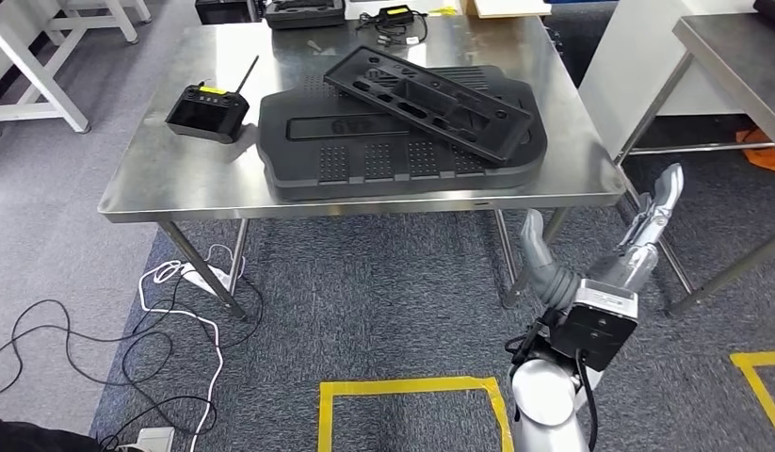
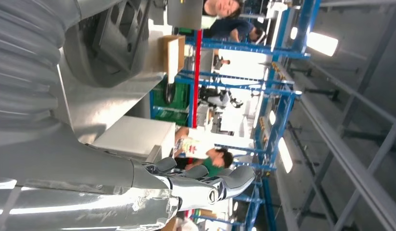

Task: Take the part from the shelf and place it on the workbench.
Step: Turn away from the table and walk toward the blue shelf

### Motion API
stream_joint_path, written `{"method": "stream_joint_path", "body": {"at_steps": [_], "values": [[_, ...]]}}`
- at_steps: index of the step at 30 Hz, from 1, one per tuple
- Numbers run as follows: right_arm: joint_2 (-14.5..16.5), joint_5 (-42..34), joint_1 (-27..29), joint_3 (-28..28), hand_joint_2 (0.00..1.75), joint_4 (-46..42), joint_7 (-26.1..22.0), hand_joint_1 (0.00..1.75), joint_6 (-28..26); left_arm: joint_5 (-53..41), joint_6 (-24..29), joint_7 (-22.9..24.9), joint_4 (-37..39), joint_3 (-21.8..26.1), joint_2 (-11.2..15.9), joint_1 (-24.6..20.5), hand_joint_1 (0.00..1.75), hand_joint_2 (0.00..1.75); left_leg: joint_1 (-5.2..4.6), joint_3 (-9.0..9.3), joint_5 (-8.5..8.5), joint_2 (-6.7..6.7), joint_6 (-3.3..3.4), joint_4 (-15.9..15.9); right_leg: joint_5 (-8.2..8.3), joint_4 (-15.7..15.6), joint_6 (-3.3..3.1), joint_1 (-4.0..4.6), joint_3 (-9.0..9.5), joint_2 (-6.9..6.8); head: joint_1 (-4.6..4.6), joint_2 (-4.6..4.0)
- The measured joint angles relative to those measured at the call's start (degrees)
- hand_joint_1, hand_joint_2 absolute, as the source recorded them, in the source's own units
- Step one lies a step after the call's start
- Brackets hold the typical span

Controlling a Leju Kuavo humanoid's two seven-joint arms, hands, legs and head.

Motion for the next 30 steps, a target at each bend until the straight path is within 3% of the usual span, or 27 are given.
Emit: {"method": "stream_joint_path", "body": {"at_steps": [2,3,5,7,11,13,16,17,18,19,21,23,26,27,28,30], "values": [[0.0,-0.15,0.22,-0.2,1.75,-0.02,0.13,0.0,0.0,-0.03,-0.02,0.0,0.0,-0.12,0.01,0.08,0.0,0.0,0.02,-1.59,-2.01,0.01,-0.14,5.21,0.15,0.4,-0.12,0.11,-0.63,-0.07,-0.42,0.0],[-0.01,-0.19,0.33,-0.32,1.75,-0.02,0.22,0.0,0.0,-0.05,-0.04,0.0,0.0,-0.21,0.01,0.1,0.0,0.0,0.02,-0.99,-1.48,0.01,-0.1,4.97,0.18,0.62,-0.11,0.14,-0.87,-0.06,-0.55,0.0],[-0.02,-0.23,0.45,-0.52,1.75,-0.07,0.42,0.0,0.0,-0.08,-0.08,0.0,0.0,-0.37,0.01,0.07,0.0,0.0,0.02,3.11,1.75,-0.01,0.24,-1.76,0.19,1.05,0.01,0.15,-1.11,-0.02,-0.85,0.0],[-0.03,-0.24,0.46,-0.67,1.75,-0.18,0.51,0.0,0.0,-0.1,-0.1,0.0,0.0,-0.43,0.0,0.0,0.0,0.0,-0.13,6.57,3.81,-0.05,0.65,-8.64,0.18,1.53,0.38,0.37,-1.4,0.03,-1.12,0.0],[-0.05,-0.35,0.46,-0.74,1.75,-0.33,0.67,0.0,0.0,-0.07,-0.11,0.0,0.0,-0.47,0.01,0.06,0.0,0.0,-0.2,6.71,4.45,0.03,1.73,-10.59,0.49,1.81,1.66,0.4,-1.93,0.11,-1.09,0.0],[-0.07,-0.36,0.41,-0.76,1.75,-0.44,0.72,0.0,-0.01,-0.07,-0.11,0.0,0.0,-0.47,0.01,-0.06,0.0,0.0,0.03,6.33,5.1,0.2,2.59,-10.98,-1.56,4.05,2.33,0.26,-2.88,0.18,-0.77,0.0],[-0.12,-0.37,0.46,-0.85,1.75,-0.49,0.87,0.0,-0.02,-0.1,-0.16,0.0,0.0,-0.49,0.01,-0.15,0.0,0.0,0.04,5.35,5.75,0.33,3.08,-10.99,-7.67,14.33,2.99,0.05,-6.89,0.19,0.22,0.0],[-0.14,-0.38,0.51,-0.92,1.75,-0.49,0.93,0.0,-0.02,-0.1,-0.18,0.0,0.0,-0.49,0.01,-0.13,0.0,0.0,0.03,5.06,5.92,0.35,3.06,-10.93,-8.51,16.83,3.1,0.0,-7.68,0.18,0.45,0.0],[-0.15,-0.39,0.54,-1.01,1.75,-0.49,0.97,0.0,-0.02,-0.11,-0.19,0.0,0.0,-0.49,0.01,-0.12,0.0,0.0,0.04,4.83,6.07,0.36,3.01,-10.87,-8.18,17.21,3.15,-0.06,-7.42,0.18,0.67,0.0],[-0.16,-0.4,0.54,-1.08,1.75,-0.5,0.99,0.0,-0.02,-0.11,-0.19,0.0,0.0,-0.49,0.01,-0.12,0.0,0.0,0.05,4.71,6.18,0.35,2.94,-10.8,-6.77,15.11,3.1,-0.11,-5.95,0.18,0.91,0.0],[-0.17,-0.42,0.49,-1.15,1.75,-0.52,0.99,0.0,-0.02,-0.16,-0.2,0.0,0.0,-0.49,0.01,-0.15,0.0,0.0,0.01,4.58,6.32,0.32,2.67,-10.62,-3.27,6.88,2.85,-0.14,-1.27,0.17,1.4,0.0],[-0.18,-0.45,0.46,-1.19,1.75,-0.63,0.97,0.0,-0.02,-0.23,-0.22,0.0,0.0,-0.49,0.01,-0.21,0.0,0.0,-0.14,4.27,6.55,0.28,2.1,-10.38,-1.75,1.39,2.39,0.06,1.2,0.27,1.7,0.0],[-0.22,-0.47,0.49,-1.33,1.75,-0.77,0.93,0.0,-0.02,-0.31,-0.27,0.0,0.0,-0.49,0.01,-0.22,0.0,0.0,-0.15,3.97,6.93,0.24,1.0,-10.33,-1.27,0.53,1.45,0.19,0.93,0.4,1.33,0.0],[-0.23,-0.45,0.48,-1.36,1.75,-0.82,0.95,0.0,-0.01,-0.33,-0.28,0.0,0.0,-0.49,0.01,-0.22,0.0,0.0,-0.11,3.77,6.37,0.17,0.69,-9.76,-0.95,0.36,1.02,0.1,0.84,0.34,1.12,0.0],[-0.24,-0.44,0.46,-1.38,1.75,-0.88,0.97,0.0,-0.01,-0.34,-0.31,0.0,0.0,-0.49,0.01,-0.22,0.0,0.0,-0.05,3.2,5.1,0.1,0.43,-8.24,-0.63,0.17,0.59,-0.01,0.69,0.24,0.82,0.0],[-0.26,-0.43,0.48,-1.44,1.75,-0.98,1.1,0.0,0.0,-0.34,-0.38,0.0,0.0,-0.5,0.01,-0.2,0.0,0.0,0.0,0.78,0.92,0.01,0.03,-1.89,-0.19,0.16,0.03,-0.01,0.13,0.08,0.07,0.0]]}}
